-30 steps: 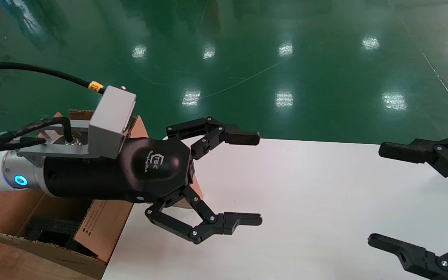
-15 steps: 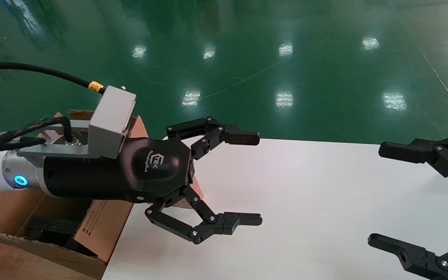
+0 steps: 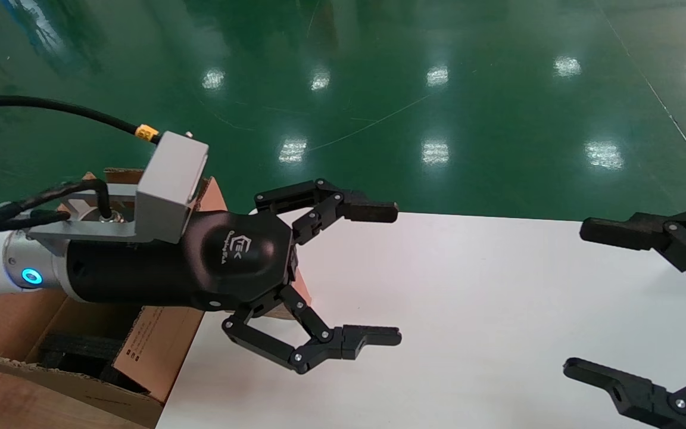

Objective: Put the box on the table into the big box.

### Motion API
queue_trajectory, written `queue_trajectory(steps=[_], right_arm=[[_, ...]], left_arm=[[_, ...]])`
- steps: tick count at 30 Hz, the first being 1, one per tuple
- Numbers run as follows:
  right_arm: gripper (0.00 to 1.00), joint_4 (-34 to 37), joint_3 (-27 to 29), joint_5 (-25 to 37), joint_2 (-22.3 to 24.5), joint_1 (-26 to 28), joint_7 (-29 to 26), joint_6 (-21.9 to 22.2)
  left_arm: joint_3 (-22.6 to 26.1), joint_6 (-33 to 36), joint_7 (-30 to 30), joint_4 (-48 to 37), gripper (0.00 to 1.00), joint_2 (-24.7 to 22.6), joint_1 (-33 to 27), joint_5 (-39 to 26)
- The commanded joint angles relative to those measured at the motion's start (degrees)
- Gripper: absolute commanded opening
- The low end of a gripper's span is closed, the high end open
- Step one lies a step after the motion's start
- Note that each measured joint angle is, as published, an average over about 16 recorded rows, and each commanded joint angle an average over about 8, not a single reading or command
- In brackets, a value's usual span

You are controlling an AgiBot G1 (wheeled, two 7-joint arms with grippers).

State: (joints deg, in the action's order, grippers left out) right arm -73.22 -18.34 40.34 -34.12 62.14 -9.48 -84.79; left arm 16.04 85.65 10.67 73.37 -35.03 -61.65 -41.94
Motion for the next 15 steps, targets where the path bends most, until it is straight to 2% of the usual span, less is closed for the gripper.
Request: queue_trajectory(steps=[1, 15], right_arm=[[1.0, 0.0, 0.0, 0.0, 0.0, 0.0, 0.0, 0.0], [1.0, 0.0, 0.0, 0.0, 0.0, 0.0, 0.0, 0.0]], left_arm=[[0.0, 0.0, 0.0, 0.0, 1.0, 0.0, 0.0, 0.0], [0.0, 0.0, 0.0, 0.0, 1.0, 0.0, 0.0, 0.0]])
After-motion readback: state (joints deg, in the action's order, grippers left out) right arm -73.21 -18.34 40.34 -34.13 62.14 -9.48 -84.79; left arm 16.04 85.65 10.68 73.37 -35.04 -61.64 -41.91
